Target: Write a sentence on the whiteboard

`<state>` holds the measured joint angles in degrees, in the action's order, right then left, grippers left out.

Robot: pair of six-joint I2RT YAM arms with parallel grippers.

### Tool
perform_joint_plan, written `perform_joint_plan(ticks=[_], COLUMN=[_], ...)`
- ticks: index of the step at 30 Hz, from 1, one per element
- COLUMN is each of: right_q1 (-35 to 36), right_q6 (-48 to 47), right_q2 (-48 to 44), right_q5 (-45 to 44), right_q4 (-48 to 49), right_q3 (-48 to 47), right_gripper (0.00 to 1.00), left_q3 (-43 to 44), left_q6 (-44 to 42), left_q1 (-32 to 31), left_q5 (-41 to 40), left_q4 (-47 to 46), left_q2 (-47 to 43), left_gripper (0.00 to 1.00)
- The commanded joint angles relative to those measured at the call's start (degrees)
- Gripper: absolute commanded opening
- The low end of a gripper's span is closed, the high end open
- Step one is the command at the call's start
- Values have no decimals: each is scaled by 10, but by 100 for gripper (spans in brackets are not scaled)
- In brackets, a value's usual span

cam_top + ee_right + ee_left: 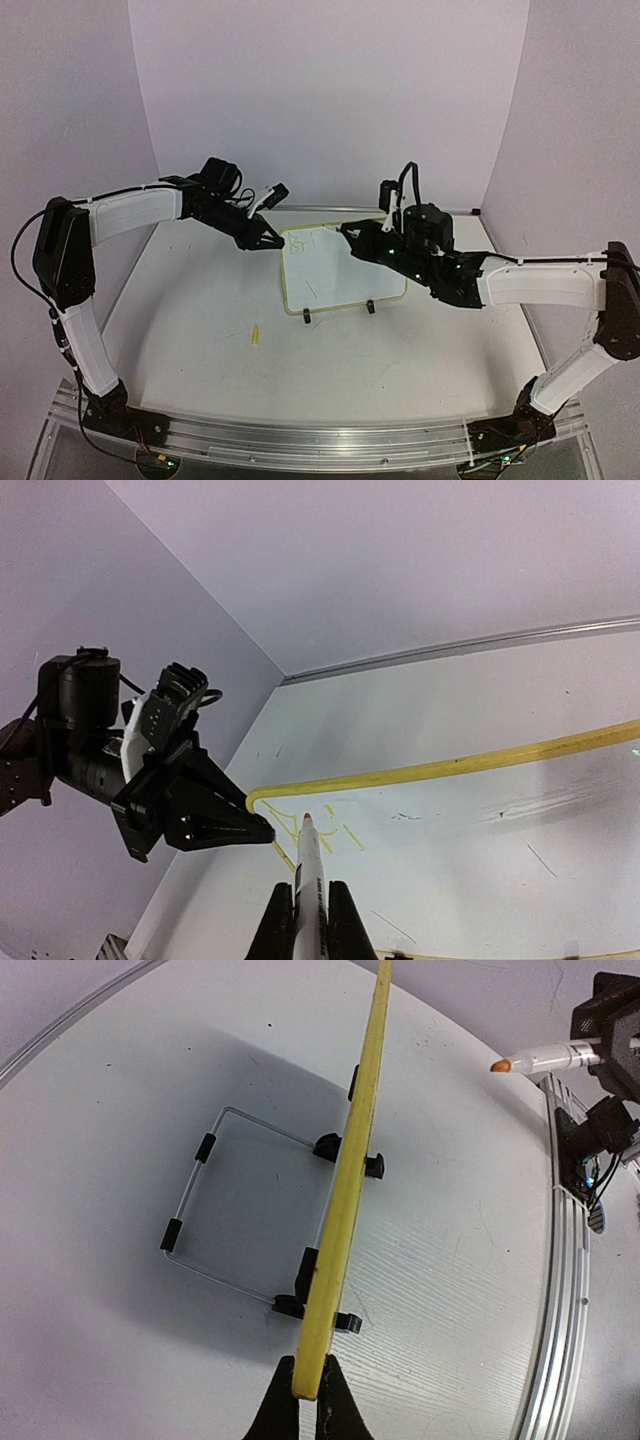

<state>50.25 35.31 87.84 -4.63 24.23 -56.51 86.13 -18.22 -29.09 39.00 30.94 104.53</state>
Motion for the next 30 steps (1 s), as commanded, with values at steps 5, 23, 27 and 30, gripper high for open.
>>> perform_joint_plan(ticks=[5, 23, 27, 30], right_q1=[-34, -67, -71, -73], right_q6=[17, 53, 58, 58], right_q2=[-9, 56, 63, 68], right_q5=[89, 124, 120, 122], right_q4=[45, 94, 97, 102], right_q3=[49, 23, 22, 18], right_gripper=[0, 0, 0, 0], left_q3=[0, 2, 3, 3], left_q6=[-17, -19, -20, -20], left_q1=[-1, -1, -1, -1], left_q5=[-28, -31, -32, -32], left_q4=[-3, 1, 1, 1], left_q2=[-18, -14, -13, -13], left_gripper=[0, 0, 0, 0])
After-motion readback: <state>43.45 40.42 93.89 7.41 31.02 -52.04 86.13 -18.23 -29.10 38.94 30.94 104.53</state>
